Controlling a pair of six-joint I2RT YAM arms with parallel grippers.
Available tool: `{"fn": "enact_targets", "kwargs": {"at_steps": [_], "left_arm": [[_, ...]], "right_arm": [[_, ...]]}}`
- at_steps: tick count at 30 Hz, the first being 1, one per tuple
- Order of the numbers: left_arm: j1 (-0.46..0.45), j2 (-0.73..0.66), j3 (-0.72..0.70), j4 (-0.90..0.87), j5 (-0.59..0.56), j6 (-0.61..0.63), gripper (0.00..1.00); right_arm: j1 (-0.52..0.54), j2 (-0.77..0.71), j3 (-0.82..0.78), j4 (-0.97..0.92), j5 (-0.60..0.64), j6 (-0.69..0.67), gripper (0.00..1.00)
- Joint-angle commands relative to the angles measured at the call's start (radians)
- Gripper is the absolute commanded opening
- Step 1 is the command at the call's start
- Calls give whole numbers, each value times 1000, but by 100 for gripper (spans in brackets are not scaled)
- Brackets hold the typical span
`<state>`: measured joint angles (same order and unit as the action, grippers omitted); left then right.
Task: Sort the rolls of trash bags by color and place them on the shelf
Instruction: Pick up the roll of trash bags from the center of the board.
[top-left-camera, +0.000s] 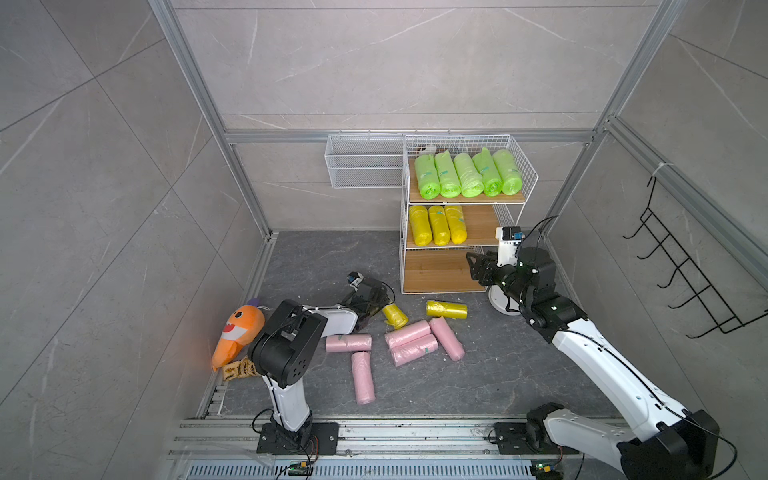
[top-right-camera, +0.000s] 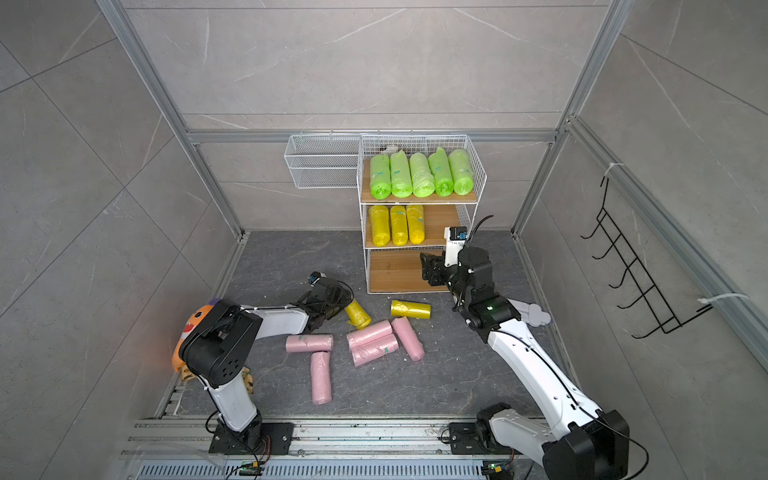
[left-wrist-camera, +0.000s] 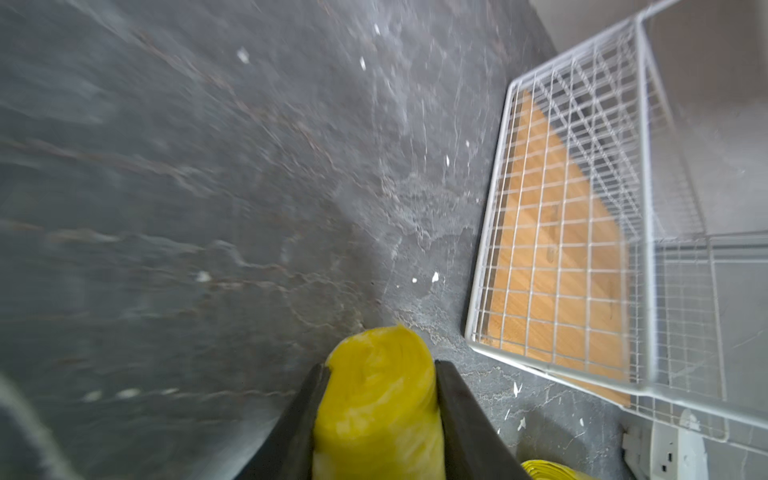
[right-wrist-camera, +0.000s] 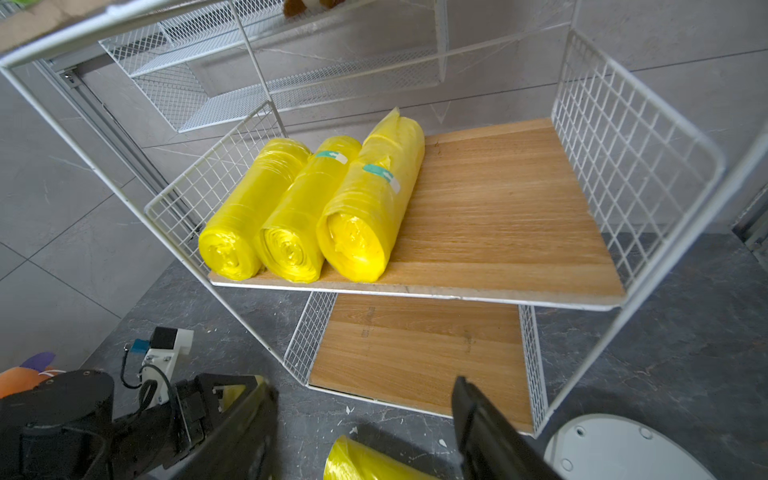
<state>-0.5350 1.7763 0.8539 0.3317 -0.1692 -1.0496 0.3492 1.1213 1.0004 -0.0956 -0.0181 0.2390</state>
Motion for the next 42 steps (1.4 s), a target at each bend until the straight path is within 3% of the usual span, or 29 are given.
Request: {"fn": "enact_targets", "kwargs": {"at_steps": [1,8,14,22,31,38,42], "left_arm": [[41,-122,-8,49,-36,-23,12],[119,-287,-43,42,-31,-45,9],[145,-419,-61,45,10,-102,9],[141,-520,-68,93,108,-230,9],[110,-567,-116,185,150,-372,9],[93,-598,-137,202,154,-414,9],[85,-611,-147,205,154,-424,9]], "right_arm": [[7,-33,0,-57,-52,29,71],[105,-52,29,-109,-74,34,71],[313,-43,88,-129,-31,24,72],[490,81,66,0,-25,80,74],[557,211,9,184,-28,195,81],[559,258,-39,322,80,267,90],[554,307,-9,368,56,279,91]]}}
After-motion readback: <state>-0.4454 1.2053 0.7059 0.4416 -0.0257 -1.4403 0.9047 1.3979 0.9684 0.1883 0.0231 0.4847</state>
